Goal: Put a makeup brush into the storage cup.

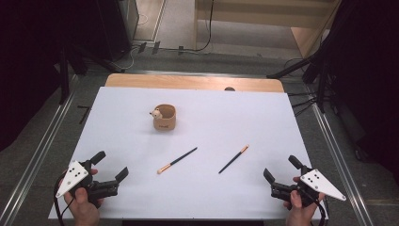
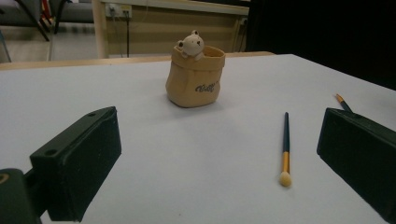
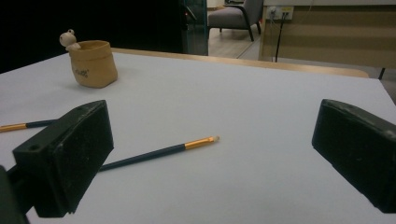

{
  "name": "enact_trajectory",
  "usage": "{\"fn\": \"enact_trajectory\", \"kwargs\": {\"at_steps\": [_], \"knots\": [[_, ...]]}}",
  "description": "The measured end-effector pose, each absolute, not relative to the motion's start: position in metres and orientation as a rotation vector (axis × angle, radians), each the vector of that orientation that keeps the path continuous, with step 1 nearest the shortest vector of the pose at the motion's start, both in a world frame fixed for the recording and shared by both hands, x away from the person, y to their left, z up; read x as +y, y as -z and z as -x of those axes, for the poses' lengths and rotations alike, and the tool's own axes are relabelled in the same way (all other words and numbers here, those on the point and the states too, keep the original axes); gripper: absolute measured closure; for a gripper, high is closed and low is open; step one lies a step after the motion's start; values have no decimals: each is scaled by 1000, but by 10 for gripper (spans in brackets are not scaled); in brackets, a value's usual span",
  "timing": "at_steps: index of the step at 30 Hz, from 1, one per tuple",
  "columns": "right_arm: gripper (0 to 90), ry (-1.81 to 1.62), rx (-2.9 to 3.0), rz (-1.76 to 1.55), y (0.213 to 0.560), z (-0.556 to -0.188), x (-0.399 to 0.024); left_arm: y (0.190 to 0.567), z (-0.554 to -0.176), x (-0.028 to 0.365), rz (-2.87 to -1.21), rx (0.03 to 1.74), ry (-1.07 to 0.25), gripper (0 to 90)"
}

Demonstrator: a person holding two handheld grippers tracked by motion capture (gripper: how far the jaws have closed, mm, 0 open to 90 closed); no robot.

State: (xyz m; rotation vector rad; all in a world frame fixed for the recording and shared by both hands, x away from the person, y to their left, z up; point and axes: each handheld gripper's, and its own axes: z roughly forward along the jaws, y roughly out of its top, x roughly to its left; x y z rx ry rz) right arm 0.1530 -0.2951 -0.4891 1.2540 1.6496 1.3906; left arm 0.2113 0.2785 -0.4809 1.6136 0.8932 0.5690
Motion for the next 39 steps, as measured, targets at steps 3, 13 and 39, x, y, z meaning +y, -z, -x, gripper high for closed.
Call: {"fn": "enact_trajectory", "kwargs": {"at_steps": [3,13,39], "knots": [[0,-1395,1646,-1240,485,-152,-294,482,-210,277,-1623,894,-570,0],[0,-1416,1670,-1200,462,-156,-291,480,-209,276,-1621,890,-570,0],[9,-1318,2009,-1169,431,-212,-265,480,-208,271,-1629,883,-567,0]]}}
